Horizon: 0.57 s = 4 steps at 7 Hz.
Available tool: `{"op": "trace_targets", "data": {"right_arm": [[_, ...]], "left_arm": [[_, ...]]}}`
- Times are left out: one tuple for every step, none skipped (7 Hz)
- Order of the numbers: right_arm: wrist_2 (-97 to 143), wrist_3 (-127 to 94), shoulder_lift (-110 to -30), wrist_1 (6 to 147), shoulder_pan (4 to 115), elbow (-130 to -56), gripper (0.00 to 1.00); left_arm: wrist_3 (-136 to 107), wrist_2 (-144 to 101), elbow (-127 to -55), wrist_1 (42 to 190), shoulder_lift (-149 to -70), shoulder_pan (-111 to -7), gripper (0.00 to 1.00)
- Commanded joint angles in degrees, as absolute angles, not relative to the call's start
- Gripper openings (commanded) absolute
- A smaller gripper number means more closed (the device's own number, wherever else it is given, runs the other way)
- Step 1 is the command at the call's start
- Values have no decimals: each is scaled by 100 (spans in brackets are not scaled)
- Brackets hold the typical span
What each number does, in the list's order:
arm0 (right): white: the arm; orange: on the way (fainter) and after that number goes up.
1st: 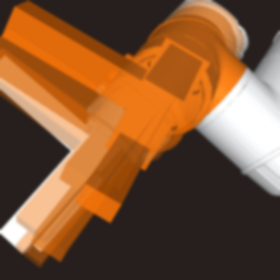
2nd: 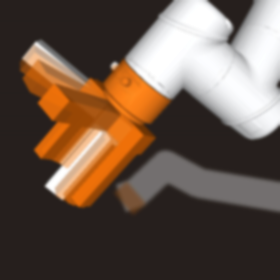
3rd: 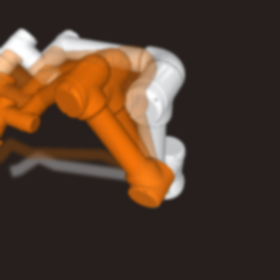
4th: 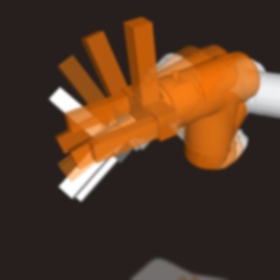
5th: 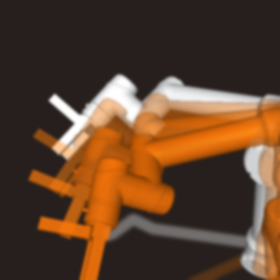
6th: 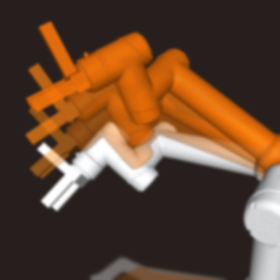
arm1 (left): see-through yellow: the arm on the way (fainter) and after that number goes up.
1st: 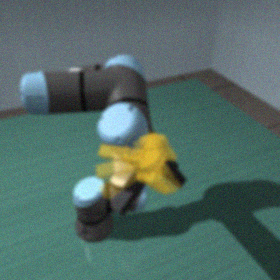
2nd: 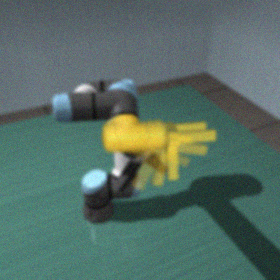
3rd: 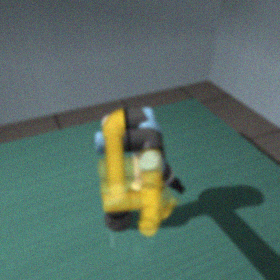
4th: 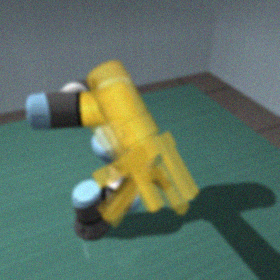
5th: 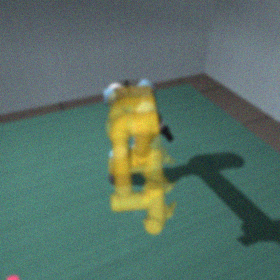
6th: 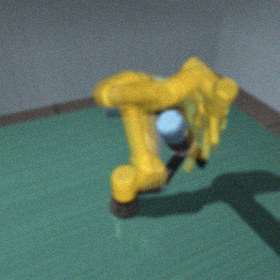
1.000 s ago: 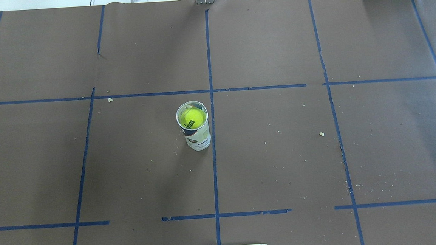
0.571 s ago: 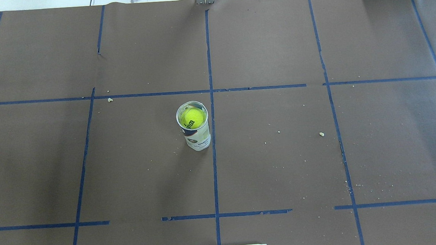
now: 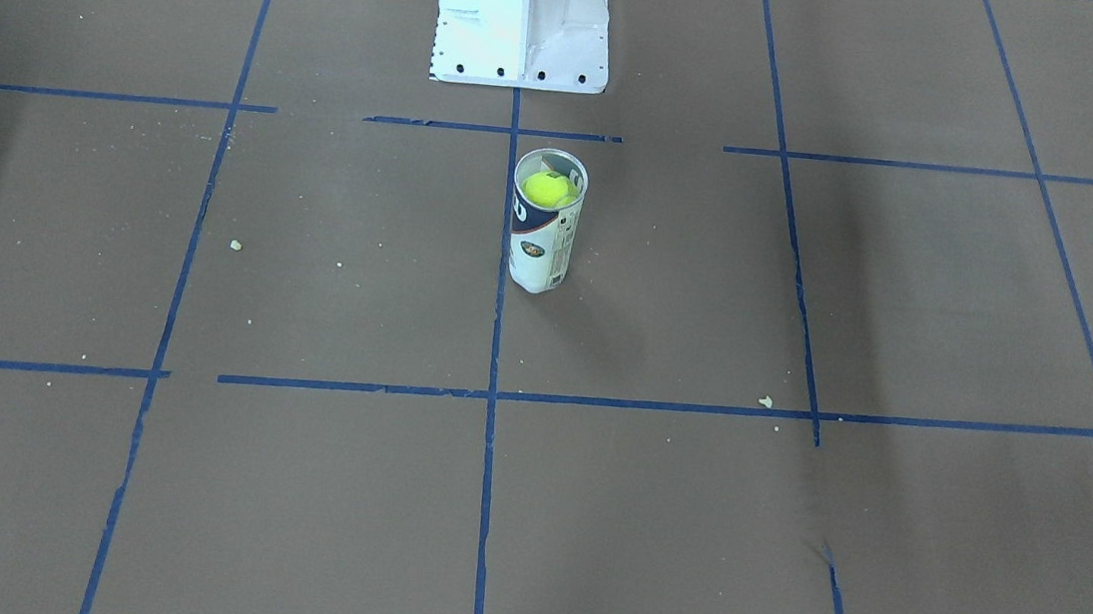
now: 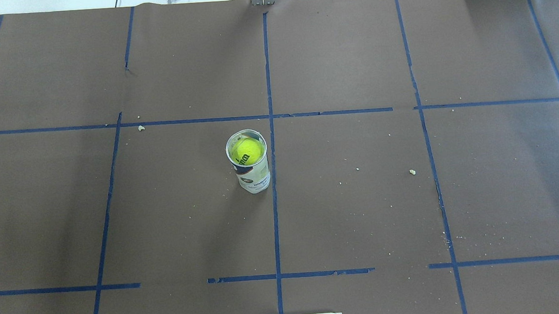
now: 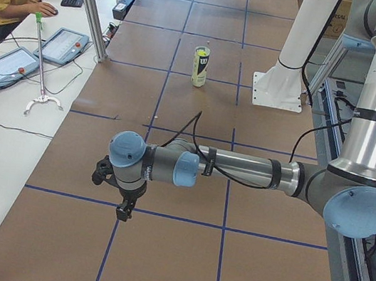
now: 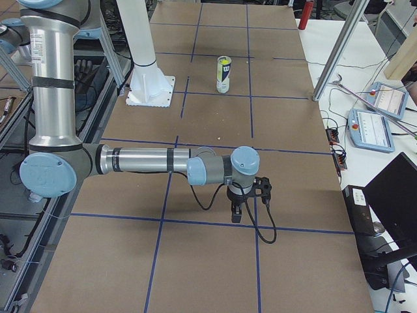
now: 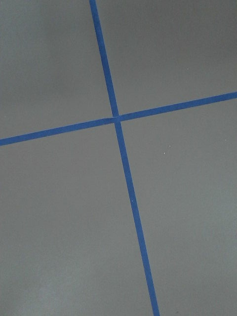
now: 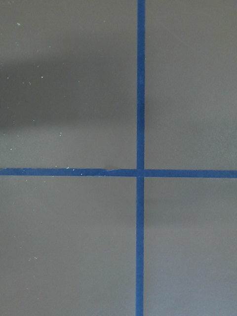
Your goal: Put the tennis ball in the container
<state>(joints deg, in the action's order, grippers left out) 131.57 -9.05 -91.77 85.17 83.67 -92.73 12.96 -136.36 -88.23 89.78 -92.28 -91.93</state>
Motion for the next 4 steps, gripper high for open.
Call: {"op": "trace_targets", "data": {"right_arm": [[13157,-905,-9176,8517,8367,-9272,100],[13157,-905,-9176,8517,8358,-9272,100],[13157,-905,-9184,8517,8367,-9272,100],[13157,-905,-9176,8517,8367,-9272,100]], "left_arm": [[1301,-14105,-8703,9384,-9062,-9167,100],[1301,-14072,-8779,9274,-9070,-9167,100],[1301,-14054,-8745,9238,-9062,-9167,100],[1301,-14045,-8928,9142,-9044,-9176,100]]}}
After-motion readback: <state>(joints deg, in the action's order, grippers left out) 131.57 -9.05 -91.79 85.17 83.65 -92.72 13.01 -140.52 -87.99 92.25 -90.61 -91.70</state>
